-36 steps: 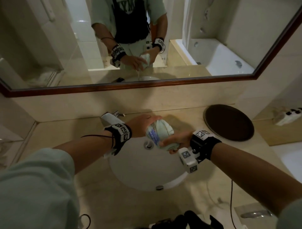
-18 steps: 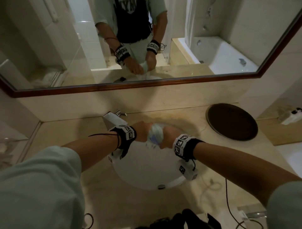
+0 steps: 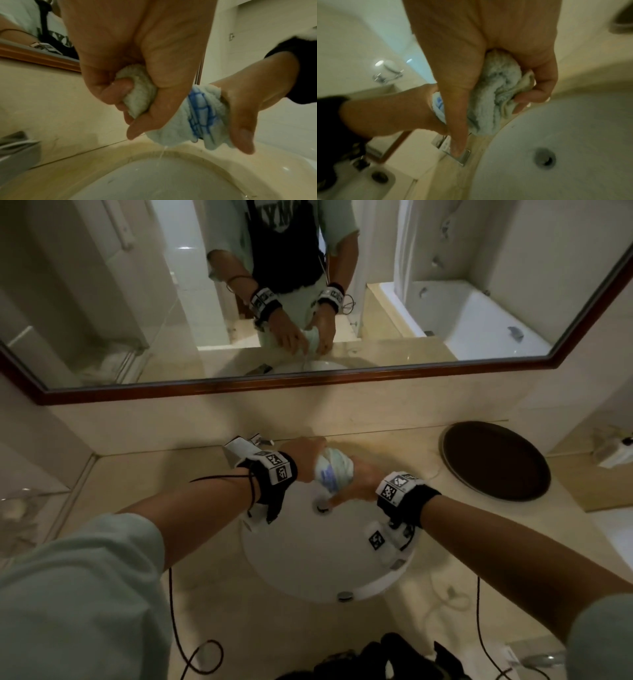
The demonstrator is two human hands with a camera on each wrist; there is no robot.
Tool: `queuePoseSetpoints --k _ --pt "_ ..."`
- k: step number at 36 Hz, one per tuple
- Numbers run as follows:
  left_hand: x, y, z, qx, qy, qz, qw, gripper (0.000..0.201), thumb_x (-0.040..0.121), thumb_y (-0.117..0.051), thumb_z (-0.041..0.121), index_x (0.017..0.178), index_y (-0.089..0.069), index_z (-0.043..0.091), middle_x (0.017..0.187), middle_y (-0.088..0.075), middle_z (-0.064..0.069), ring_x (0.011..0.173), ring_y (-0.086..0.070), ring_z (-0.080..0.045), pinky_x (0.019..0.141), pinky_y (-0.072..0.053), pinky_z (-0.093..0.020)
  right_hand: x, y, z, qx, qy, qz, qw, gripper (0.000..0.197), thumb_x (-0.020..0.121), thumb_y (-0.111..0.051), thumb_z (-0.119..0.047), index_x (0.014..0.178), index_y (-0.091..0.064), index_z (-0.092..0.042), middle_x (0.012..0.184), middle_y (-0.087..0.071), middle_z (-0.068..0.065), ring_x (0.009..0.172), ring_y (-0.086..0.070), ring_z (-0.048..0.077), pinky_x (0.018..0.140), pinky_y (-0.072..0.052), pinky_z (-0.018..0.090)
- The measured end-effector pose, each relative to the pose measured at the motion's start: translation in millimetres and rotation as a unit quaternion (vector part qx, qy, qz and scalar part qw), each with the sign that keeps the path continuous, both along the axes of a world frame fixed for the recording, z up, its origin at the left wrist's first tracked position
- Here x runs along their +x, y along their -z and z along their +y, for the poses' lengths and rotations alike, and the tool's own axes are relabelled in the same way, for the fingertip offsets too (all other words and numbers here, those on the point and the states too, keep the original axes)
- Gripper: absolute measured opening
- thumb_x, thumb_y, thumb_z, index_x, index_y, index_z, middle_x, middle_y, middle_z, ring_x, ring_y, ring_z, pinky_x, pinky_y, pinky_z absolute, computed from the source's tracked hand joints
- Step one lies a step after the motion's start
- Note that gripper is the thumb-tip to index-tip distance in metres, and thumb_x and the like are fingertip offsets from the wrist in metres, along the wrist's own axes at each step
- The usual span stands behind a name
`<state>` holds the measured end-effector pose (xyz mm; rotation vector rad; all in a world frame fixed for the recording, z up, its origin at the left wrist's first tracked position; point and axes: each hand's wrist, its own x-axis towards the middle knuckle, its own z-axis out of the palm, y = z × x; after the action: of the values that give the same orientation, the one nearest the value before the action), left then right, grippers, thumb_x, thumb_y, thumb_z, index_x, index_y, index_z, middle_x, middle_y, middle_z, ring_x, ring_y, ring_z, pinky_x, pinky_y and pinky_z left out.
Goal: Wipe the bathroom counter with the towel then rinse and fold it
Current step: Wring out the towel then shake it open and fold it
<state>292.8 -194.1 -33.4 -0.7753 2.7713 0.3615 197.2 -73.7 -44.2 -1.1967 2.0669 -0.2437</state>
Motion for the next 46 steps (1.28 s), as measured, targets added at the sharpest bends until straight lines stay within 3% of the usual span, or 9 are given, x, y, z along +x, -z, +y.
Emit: queuePoseSetpoints --k 4,8,13,19,24,27,36,40,46 --pt "-1 -14 1 -0.022 0.024 0.005 0.999 0.063 0.072 -0.07 0.013 0.127 -0.038 0.016 0.12 -0.047 -0.012 0.099 -0.058 -0.035 0.078 -0.051 -0.04 -6 -3 6 -0.005 0.045 -0.062 0.997 0.048 0.067 -0.086 -0.033 0.107 -0.058 -0.028 0.081 -0.055 -0.006 0.064 -0.052 0.013 0.047 -0.04 0.019" --pt "2 -17 -5 -0.055 0.031 0.039 0.997 0.07 0.073 -0.071 0.007 0.132 -0.036 0.019 0.127 -0.029 -0.011 0.086 -0.058 -0.034 0.066 -0.047 -0.035 -11 -1 13 0.003 0.127 -0.158 0.979 0.028 0.06 -0.086 -0.024 0.077 -0.064 -0.024 0.072 -0.063 0.002 0.06 -0.059 0.016 0.056 -0.047 0.026" --pt "13 -16 -12 -0.07 0.097 0.173 0.978 0.08 0.074 -0.067 0.004 0.144 -0.029 0.016 0.138 -0.026 -0.013 0.092 -0.059 -0.035 0.068 -0.052 -0.039 -12 -11 17 0.017 0.157 -0.348 0.924 0.019 0.088 -0.064 -0.005 0.103 -0.061 -0.015 0.114 -0.064 0.016 0.104 -0.063 0.031 0.087 -0.055 0.044" --pt "29 -10 -28 -0.152 0.249 0.296 0.91 0.103 0.066 -0.084 0.031 0.146 -0.02 0.028 0.153 -0.016 -0.013 0.137 -0.027 -0.034 0.103 -0.042 -0.051 -20 -15 24 0.002 0.164 -0.448 0.879 0.025 0.088 -0.063 -0.008 0.113 -0.06 -0.008 0.121 -0.066 0.014 0.109 -0.064 0.034 0.083 -0.057 0.039" --pt "35 -6 -34 -0.197 0.324 0.321 0.868 0.11 0.063 -0.086 0.042 0.143 -0.011 0.033 0.152 -0.014 -0.013 0.141 -0.017 -0.044 0.1 -0.039 -0.062 -17 -24 28 0.007 0.156 -0.441 0.884 0.025 0.076 -0.075 -0.018 0.098 -0.064 -0.01 0.089 -0.072 0.005 0.077 -0.069 0.016 0.062 -0.056 0.023" --pt "34 -2 -35 -0.169 0.341 0.351 0.855 0.097 0.072 -0.079 0.042 0.142 -0.013 0.032 0.152 -0.013 -0.016 0.141 -0.02 -0.041 0.104 -0.037 -0.058 -14 -26 26 0.008 0.156 -0.477 0.865 0.009 0.092 -0.057 -0.014 0.085 -0.056 -0.008 0.062 -0.065 -0.001 0.052 -0.061 0.009 0.044 -0.047 0.017" --pt "21 6 -35 -0.201 0.256 0.279 0.903 0.094 0.075 -0.076 0.04 0.148 -0.018 0.026 0.149 -0.03 -0.011 0.117 -0.047 -0.029 0.08 -0.057 -0.038 -6 -26 20 0.06 0.115 -0.546 0.828 0.016 0.08 -0.052 -0.02 0.084 -0.051 -0.005 0.055 -0.057 -0.002 0.044 -0.053 0.006 0.04 -0.042 0.015" --pt "22 4 -27 -0.191 0.27 0.278 0.902 0.072 0.073 -0.08 0.025 0.137 -0.048 0.013 0.116 -0.063 -0.012 0.098 -0.062 -0.029 0.074 -0.056 -0.034 -7 -21 21 0.061 0.133 -0.468 0.872 0.011 0.095 -0.053 -0.01 0.084 -0.055 -0.006 0.058 -0.058 0.001 0.047 -0.053 0.009 0.046 -0.044 0.016" --pt "22 16 -24 -0.101 0.266 0.208 0.936 0.053 0.082 -0.07 0.026 0.131 -0.054 0.014 0.105 -0.065 -0.011 0.097 -0.06 -0.029 0.073 -0.056 -0.039 -8 -9 22 0.066 0.094 -0.374 0.92 0.014 0.087 -0.067 -0.006 0.089 -0.055 -0.012 0.071 -0.052 0.005 0.061 -0.05 0.014 0.055 -0.046 0.023"
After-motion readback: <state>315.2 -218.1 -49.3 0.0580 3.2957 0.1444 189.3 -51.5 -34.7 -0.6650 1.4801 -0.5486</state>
